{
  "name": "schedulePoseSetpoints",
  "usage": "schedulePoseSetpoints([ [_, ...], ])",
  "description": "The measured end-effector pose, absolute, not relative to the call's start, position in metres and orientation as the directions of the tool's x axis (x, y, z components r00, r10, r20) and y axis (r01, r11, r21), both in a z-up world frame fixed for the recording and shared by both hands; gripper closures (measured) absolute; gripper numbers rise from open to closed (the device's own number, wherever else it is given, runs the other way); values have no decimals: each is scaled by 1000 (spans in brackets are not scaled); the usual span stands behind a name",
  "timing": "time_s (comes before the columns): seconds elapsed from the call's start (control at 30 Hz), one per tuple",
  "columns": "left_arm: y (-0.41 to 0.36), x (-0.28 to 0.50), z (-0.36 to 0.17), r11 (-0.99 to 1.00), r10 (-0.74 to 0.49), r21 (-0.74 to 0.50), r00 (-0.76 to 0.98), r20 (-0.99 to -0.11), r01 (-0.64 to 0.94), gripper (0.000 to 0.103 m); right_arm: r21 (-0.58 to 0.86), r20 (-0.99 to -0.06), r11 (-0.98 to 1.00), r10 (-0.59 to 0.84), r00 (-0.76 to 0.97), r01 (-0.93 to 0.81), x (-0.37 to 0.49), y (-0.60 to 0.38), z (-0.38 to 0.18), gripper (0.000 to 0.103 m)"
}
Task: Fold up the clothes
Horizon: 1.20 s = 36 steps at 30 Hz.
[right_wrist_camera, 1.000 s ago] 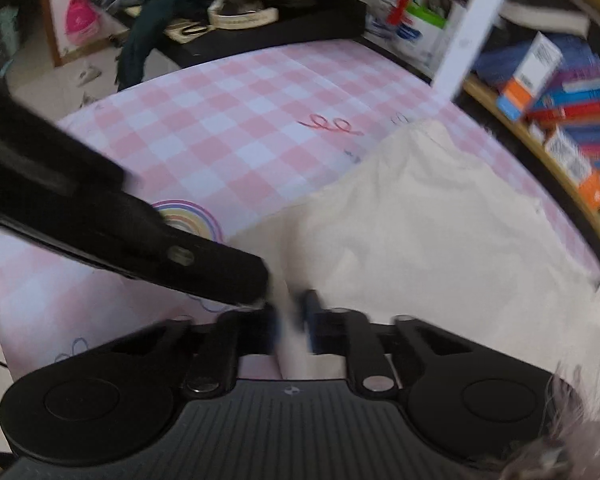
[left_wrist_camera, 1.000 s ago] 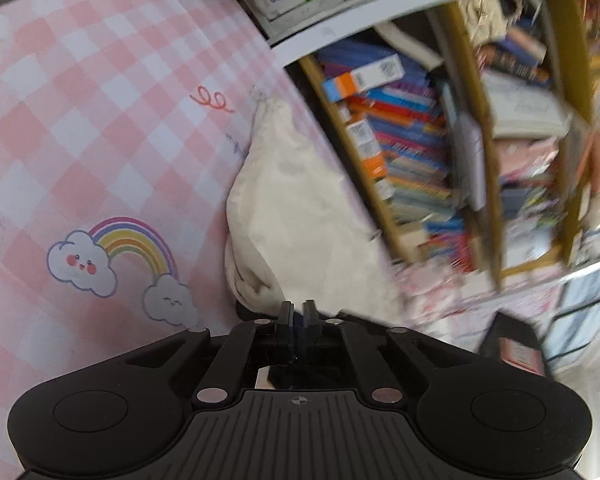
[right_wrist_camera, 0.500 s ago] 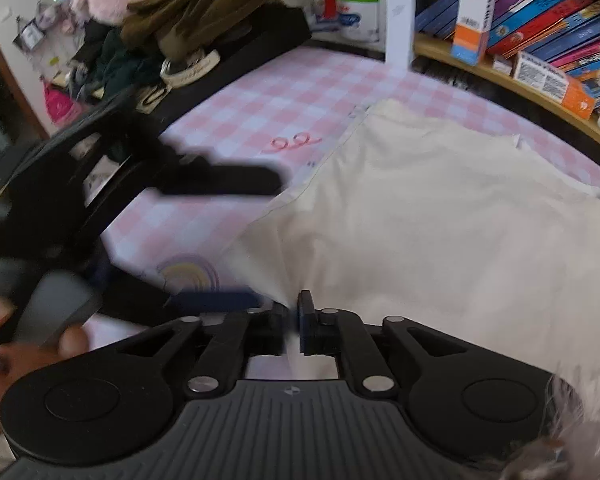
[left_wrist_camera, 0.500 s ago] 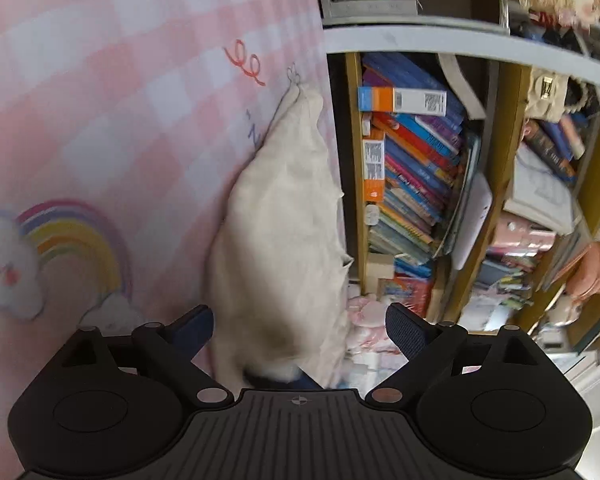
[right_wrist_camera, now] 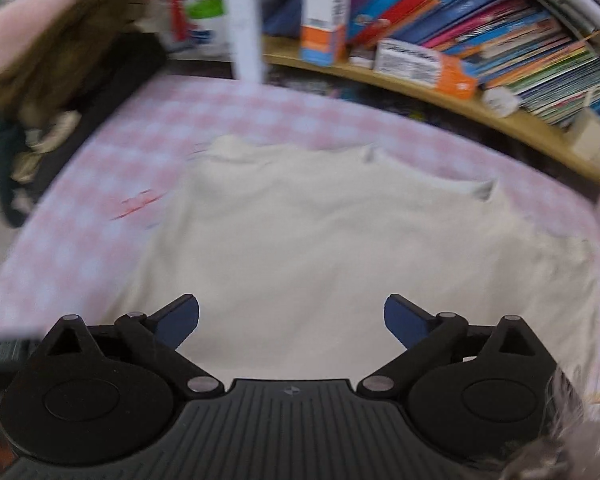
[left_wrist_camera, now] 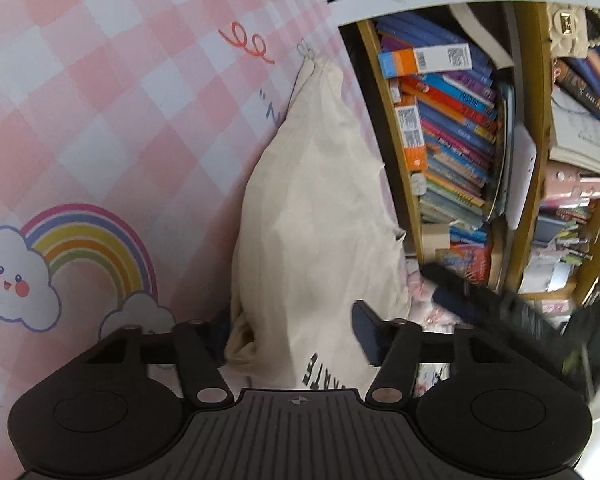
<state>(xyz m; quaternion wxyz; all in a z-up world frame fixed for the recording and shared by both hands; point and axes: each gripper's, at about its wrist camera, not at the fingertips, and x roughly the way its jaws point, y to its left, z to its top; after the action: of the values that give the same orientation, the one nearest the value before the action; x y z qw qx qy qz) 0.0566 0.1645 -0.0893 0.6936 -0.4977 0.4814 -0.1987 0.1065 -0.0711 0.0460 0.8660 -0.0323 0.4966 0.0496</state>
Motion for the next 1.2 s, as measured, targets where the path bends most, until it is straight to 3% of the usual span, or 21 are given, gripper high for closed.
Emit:
schedulePoseSetpoints([
  [0.1,164,57,-90,449,-752,-873,447,-485,-192,66,-52,-858,992,13,514,-112,124,-61,43,2],
  [0.17,164,56,-90,463,-747,-867,444,-494,-185,83,-92,-851,988,-15,526,-121,133,-51,43,2],
  [0.27,165,53,-87,496,-729,-852,453,-514,-169,91,-165,-840,966,-31,542,-201,145,-27,42,2],
  [0.43,159,47,-62,563,-709,-825,485,-512,-48,93,-254,-850,916,-59,523,-310,166,12,36,2],
  [0.63,145,43,-39,607,-719,-789,491,-493,96,93,-138,-923,940,-7,385,-313,203,37,37,4],
  [0.83,136,40,-30,613,-734,-773,480,-480,164,93,-113,-949,947,-13,316,-300,226,58,39,5],
  [1.07,132,42,-24,606,-747,-770,478,-463,201,93,-119,-967,934,-32,253,-337,235,85,22,16],
  [1.17,128,39,-19,610,-752,-756,474,-457,239,93,-136,-974,924,-58,221,-356,236,95,8,29],
  [1.2,127,38,-17,610,-755,-751,473,-454,254,93,-155,-974,919,-80,214,-363,237,97,3,42],
])
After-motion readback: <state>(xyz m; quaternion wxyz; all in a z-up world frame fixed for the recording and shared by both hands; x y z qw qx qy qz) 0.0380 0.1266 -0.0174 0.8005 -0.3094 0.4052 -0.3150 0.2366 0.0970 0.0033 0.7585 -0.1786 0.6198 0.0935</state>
